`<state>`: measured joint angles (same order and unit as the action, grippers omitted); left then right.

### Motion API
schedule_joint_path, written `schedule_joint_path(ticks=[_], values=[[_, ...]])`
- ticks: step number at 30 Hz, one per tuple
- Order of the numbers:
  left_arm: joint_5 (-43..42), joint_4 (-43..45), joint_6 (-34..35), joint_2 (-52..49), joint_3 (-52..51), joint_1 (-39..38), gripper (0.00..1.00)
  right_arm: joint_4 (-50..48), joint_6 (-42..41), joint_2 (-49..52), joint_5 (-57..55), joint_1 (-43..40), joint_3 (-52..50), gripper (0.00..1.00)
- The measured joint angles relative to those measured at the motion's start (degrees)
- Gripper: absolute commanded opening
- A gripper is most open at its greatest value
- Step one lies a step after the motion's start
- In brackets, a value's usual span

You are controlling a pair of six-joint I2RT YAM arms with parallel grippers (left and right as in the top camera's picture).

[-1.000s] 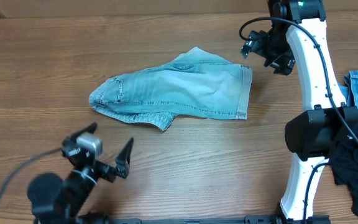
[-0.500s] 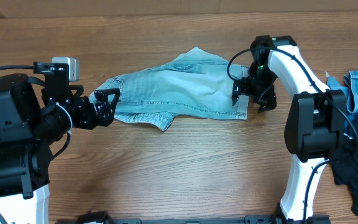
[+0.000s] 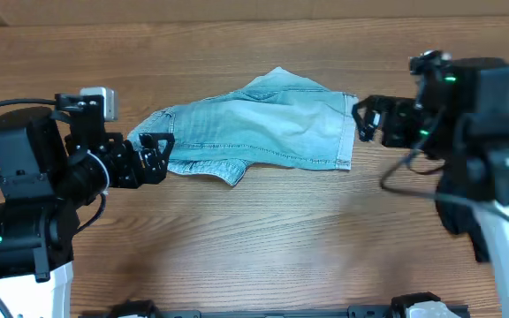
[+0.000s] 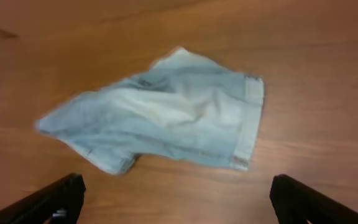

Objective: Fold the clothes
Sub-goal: 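Grasp the shorts' left end with the left gripper, right gripper the right end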

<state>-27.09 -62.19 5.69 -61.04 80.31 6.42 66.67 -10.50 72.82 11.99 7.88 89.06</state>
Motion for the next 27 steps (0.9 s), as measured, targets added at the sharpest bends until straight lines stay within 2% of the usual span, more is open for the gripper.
schedule_joint_path(ticks=[1,2,4,7,10,12,14,16,18,22,23,24,25,27], values=[[0.15,-0.24,0.15,0.0,0.13,-1.64,1.0,-3.76,-2.43,3.45,-0.79,-0.02,-7.56,1.0],[0.24,-0.83,0.37,-0.02,0.52,-2.56,1.0,-11.72,-6.49,7.48,-0.85,-0.35,-15.74,1.0],[0.98,-4.22,1.86,-0.28,3.58,-7.58,1.0,-13.55,-9.92,11.43,-0.9,-0.59,-20.7,0.97],[5.38,-7.15,6.16,-0.22,5.16,-15.13,1.0,-14.97,-14.53,17.81,-0.79,-0.72,-21.73,0.96],[15.87,-9.6,11.74,-0.98,5.27,-23.12,1.0,-15.93,-19.76,23.04,-1.92,-0.72,-21.73,0.96],[20.35,-7.98,14.51,-2.84,5.27,-27.65,1.0,-17.75,-22.69,27.87,-2.38,-0.72,-21.73,0.96],[21.9,-6.91,15.5,-4.44,5.27,-28.57,1.0,-18.67,-23.65,30.95,-2.58,-0.72,-21.73,0.92],[23.06,-5.53,16.09,-5.84,5.27,-28.57,1.0,-19.06,-24.3,33.09,-3.74,-0.72,-21.73,0.77],[23.34,-5.25,16.57,-6.78,5.27,-28.57,1.0,-19.98,-24.61,33.77,-5.05,-0.72,-21.75,0.68],[23.52,-5.18,16.7,-9.97,5.27,-28.57,1.0,-23.87,-24.87,33.81,-6.29,-0.72,-24.0,0.63],[23.47,-5.2,16.7,-10.6,5.27,-28.57,1.0,-25.62,-25.31,33.4,-6.43,-0.72,-25.35,0.57],[23.26,-5.18,16.7,-11.26,5.27,-28.57,1.0,-27.39,-25.75,32.81,-6.45,-0.72,-26.51,0.41],[23.15,-5.22,16.7,-11.54,5.27,-28.57,1.0,-29.14,-26.12,32.3,-6.62,-0.72,-27.61,0.31],[23.04,-5.29,16.7,-11.63,5.27,-28.57,1.0,-31.39,-26.18,31.87,-6.86,-0.76,-28.98,0.22]])
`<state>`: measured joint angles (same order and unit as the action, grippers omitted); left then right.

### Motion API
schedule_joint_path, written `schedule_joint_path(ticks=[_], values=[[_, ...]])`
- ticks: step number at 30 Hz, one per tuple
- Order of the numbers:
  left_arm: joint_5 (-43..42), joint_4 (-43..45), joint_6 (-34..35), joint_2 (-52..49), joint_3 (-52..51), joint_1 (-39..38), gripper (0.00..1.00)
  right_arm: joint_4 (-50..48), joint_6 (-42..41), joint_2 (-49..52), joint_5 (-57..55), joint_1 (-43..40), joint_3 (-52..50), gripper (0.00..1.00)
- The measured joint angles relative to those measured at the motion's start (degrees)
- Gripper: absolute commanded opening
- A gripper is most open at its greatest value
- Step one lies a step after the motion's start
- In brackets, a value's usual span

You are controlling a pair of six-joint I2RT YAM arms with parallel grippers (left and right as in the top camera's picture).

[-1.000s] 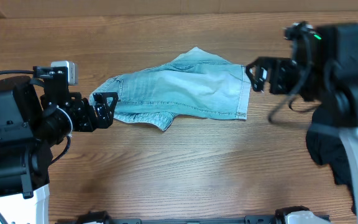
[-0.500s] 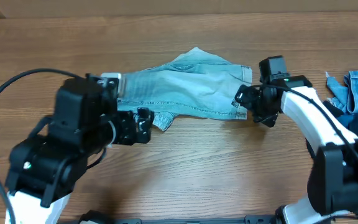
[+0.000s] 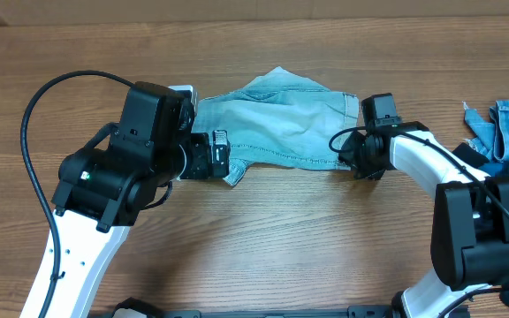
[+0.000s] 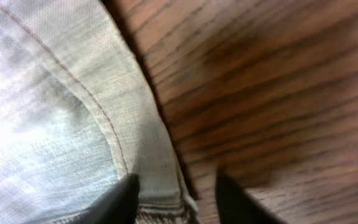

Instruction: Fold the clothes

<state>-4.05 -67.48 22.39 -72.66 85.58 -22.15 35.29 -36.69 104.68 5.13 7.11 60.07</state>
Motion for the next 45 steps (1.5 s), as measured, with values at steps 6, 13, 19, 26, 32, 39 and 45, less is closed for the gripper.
schedule_joint_path(ticks=[6,13,19,26,32,39,45], values=[[0.02,0.04,0.0,0.0,0.0,0.0,1.0,3.48,3.23,-0.02,2.29,-0.2,0.13,0.04],[0.02,1.64,0.0,0.0,0.0,0.0,1.0,8.0,5.22,-15.23,3.45,-0.2,0.31,0.04],[0.0,2.21,0.0,-0.02,0.0,0.0,1.0,9.7,6.14,-18.88,3.5,-0.22,0.35,0.27],[0.02,2.19,0.0,0.0,0.0,0.0,1.0,6.21,6.95,-16.79,3.91,-0.2,-6.88,0.9],[0.02,2.27,0.0,-0.02,0.0,0.0,1.0,1.2,12.35,-10.21,7.87,-0.22,-9.09,0.72],[0.02,2.4,0.0,-0.02,0.0,0.0,1.0,-2.86,14.36,-5.88,9.64,-0.22,-8.76,0.04],[0.02,2.82,0.02,-0.11,0.0,0.0,1.0,1.92,15.41,-6.1,9.88,-0.26,-6.51,0.04]])
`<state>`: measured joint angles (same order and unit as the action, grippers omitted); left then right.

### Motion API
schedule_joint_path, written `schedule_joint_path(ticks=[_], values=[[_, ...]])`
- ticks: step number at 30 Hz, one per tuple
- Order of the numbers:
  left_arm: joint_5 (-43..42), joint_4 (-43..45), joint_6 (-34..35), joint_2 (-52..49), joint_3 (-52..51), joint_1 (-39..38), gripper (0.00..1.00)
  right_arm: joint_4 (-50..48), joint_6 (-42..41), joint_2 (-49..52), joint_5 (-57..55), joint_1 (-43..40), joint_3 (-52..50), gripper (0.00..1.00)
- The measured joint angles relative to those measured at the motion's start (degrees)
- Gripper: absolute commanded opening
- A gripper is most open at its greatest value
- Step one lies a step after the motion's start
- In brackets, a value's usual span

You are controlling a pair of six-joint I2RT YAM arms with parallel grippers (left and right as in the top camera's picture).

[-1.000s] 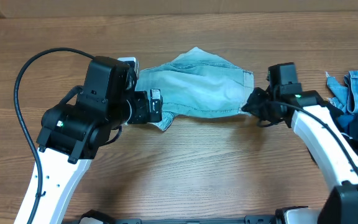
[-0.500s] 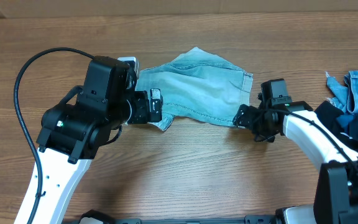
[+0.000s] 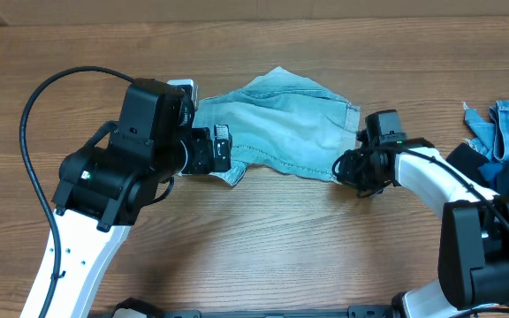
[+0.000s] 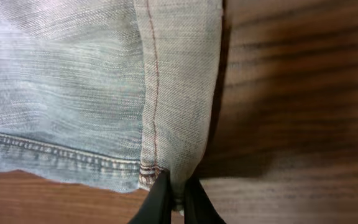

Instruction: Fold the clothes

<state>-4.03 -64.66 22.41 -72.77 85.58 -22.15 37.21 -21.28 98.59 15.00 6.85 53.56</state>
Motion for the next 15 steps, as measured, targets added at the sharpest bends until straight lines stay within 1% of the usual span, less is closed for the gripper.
schedule_joint_path(ticks=[2,4,8,11,13,15], values=[[0.02,0.0,-0.02,0.0,0.0,0.0,1.0,3.82,0.11,-1.29,-0.17,0.0,2.99,0.04],[-0.02,-0.04,-0.02,0.0,0.0,0.0,1.0,8.09,0.33,-7.26,-0.02,0.0,10.51,0.04],[-0.02,0.0,-0.02,0.0,0.0,0.0,1.0,9.92,0.31,-20.04,2.93,0.39,28.15,0.04],[0.0,0.04,0.0,0.0,0.0,0.0,1.0,11.39,0.31,-24.59,4.59,0.42,33.51,0.04],[0.0,0.04,-0.02,0.0,0.0,0.0,1.0,11.61,0.31,-25.83,5.97,1.09,34.1,0.04],[0.0,0.13,-0.02,0.0,0.0,0.0,1.0,8.48,0.31,-26.43,6.1,5.25,34.1,0.04]])
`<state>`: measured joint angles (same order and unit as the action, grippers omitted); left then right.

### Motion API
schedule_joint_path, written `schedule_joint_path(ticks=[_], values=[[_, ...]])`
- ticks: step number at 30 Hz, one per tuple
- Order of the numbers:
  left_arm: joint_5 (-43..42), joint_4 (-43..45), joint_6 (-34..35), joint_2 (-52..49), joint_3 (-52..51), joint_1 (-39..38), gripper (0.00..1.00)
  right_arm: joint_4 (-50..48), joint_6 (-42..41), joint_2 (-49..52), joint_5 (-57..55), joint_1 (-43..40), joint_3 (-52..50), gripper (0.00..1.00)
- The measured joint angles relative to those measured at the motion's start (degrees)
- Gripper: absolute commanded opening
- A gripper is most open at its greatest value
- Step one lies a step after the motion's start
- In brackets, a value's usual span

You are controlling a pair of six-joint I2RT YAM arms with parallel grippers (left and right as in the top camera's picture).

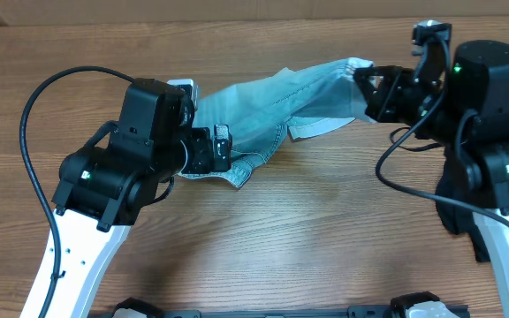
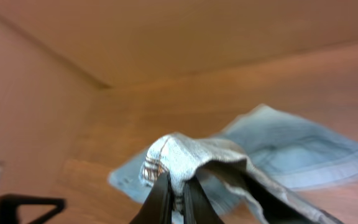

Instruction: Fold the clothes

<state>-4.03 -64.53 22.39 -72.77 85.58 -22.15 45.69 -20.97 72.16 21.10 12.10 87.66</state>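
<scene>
A pair of light blue denim shorts (image 1: 268, 110) stretches across the wooden table (image 1: 325, 238). My right gripper (image 1: 361, 86) is shut on one corner and holds it lifted at the back right. In the right wrist view the fingers (image 2: 160, 196) pinch a bunched hem, and the rest of the shorts (image 2: 291, 149) hangs and lies below. My left gripper (image 1: 222, 148) sits at the shorts' left edge, low on the table. The overhead view does not show how its jaws stand. The shorts' lower corner (image 1: 241, 170) lies beside it.
A bit of other blue clothing shows at the right edge, mostly behind my right arm. A brown wall (image 2: 166, 37) runs along the table's back. Black cables loop off both arms.
My right gripper has risen from the table with the shorts' right corner and now holds it high at the back right. The shorts are drawn up and narrower. The left arm has not moved.
Both grippers stood off the ends of the flat shorts, the right one open. Then the left sat at the left edge and the right straddled the right hem. The right was then shut on that hem, and now holds it lifted.
</scene>
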Motion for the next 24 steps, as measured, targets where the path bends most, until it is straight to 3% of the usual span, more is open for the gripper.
schedule_joint_path(ticks=[5,12,17,24], values=[[0.02,0.5,0.0,-0.02,0.02,0.0,1.0,-16.26,0.09,7.02,-4.17,8.61,0.85,0.04],[0.0,0.22,0.02,-0.13,0.04,-0.02,1.0,-34.93,0.0,33.88,-15.58,0.92,1.2,0.04],[0.0,-0.2,0.02,-0.13,0.04,-0.02,1.0,-37.05,0.0,37.99,-16.81,-5.31,1.16,0.04],[-0.02,-0.46,0.02,-1.31,0.04,-0.02,1.0,-38.71,0.02,37.99,-21.9,-5.31,1.18,0.04]])
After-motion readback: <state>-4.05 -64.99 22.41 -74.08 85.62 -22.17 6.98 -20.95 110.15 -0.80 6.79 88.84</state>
